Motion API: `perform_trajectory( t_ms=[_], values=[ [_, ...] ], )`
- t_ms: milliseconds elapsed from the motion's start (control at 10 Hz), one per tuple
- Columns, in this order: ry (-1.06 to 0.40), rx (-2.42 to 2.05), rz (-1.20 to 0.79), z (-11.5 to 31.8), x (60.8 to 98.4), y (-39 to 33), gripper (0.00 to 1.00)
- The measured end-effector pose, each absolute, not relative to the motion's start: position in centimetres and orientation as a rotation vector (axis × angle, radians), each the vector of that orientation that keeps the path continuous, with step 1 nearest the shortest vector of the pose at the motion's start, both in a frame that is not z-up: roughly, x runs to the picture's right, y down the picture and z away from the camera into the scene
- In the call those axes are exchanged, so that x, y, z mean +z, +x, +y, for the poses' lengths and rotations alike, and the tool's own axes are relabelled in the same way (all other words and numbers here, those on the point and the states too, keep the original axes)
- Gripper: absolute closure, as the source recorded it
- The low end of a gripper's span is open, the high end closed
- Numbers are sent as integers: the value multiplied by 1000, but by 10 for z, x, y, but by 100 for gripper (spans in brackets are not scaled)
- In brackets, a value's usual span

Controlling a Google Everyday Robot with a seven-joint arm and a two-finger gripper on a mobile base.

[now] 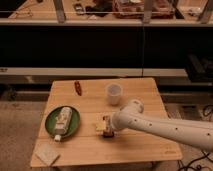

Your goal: Place the eraser in the ceramic cup

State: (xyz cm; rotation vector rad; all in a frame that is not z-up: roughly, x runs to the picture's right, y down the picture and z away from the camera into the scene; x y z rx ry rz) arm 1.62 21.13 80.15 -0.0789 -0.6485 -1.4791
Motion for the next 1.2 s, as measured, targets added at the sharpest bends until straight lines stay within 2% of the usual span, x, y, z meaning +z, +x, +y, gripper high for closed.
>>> perform_trajectory(
  t_ms=[1200],
  values=[
    [-170, -1514, -629, 202, 823, 9, 20]
  ],
)
